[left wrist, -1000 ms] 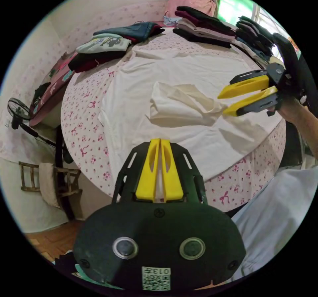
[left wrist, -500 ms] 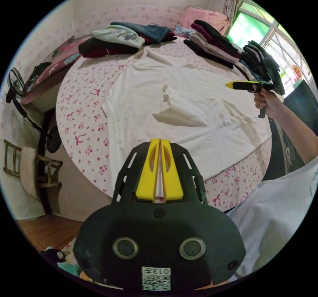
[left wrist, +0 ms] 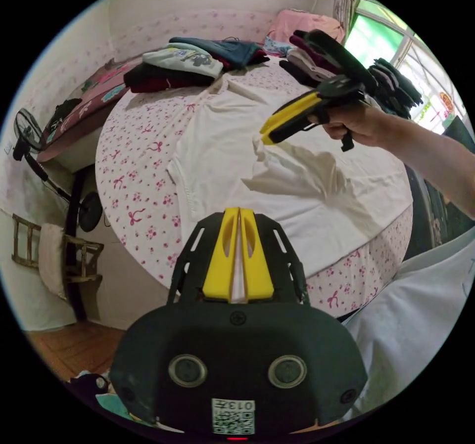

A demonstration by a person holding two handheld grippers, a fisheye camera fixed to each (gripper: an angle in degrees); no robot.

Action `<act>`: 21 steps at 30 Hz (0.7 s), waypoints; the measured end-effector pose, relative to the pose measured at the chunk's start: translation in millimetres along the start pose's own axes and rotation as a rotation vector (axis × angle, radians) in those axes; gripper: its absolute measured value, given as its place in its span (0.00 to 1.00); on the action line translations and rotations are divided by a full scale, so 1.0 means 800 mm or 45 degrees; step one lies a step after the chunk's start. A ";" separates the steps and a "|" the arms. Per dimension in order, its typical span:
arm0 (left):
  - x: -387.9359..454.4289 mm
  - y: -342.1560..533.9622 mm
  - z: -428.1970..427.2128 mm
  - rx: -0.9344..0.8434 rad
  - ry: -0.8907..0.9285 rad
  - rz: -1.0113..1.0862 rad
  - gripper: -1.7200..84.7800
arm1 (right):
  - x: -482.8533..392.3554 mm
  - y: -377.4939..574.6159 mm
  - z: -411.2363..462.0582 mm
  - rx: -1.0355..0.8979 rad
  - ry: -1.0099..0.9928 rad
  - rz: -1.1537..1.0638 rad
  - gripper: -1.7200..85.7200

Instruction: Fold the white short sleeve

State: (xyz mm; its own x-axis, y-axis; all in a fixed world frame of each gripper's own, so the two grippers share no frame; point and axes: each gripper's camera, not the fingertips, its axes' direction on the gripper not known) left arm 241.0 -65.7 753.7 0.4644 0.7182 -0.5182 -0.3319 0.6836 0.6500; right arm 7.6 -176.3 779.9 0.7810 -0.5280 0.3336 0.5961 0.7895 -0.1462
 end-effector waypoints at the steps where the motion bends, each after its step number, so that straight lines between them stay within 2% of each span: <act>1: 0.004 0.000 0.005 -0.008 0.006 0.023 0.02 | -0.001 -0.003 0.005 -0.020 0.012 -0.005 0.10; 5: 0.005 0.002 0.026 -0.075 0.001 0.035 0.02 | -0.015 -0.014 0.012 -0.078 0.029 -0.049 0.05; 10: -0.003 0.007 0.028 -0.066 0.031 0.011 0.02 | -0.037 0.006 -0.039 0.112 0.098 -0.061 0.04; 15: -0.003 0.016 0.029 -0.028 0.027 -0.015 0.02 | -0.091 0.082 -0.104 0.320 0.167 -0.094 0.03; 21: -0.004 0.027 0.029 0.010 0.027 -0.026 0.02 | -0.195 0.163 -0.066 0.287 0.268 -0.062 0.03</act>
State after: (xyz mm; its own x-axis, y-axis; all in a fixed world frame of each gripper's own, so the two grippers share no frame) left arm 251.5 -56.0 782.0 0.4534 0.7065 -0.5434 -0.3157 0.6974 0.6434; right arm -26.6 -7.4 659.5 0.7880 -0.6015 0.1313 0.5958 0.7988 0.0832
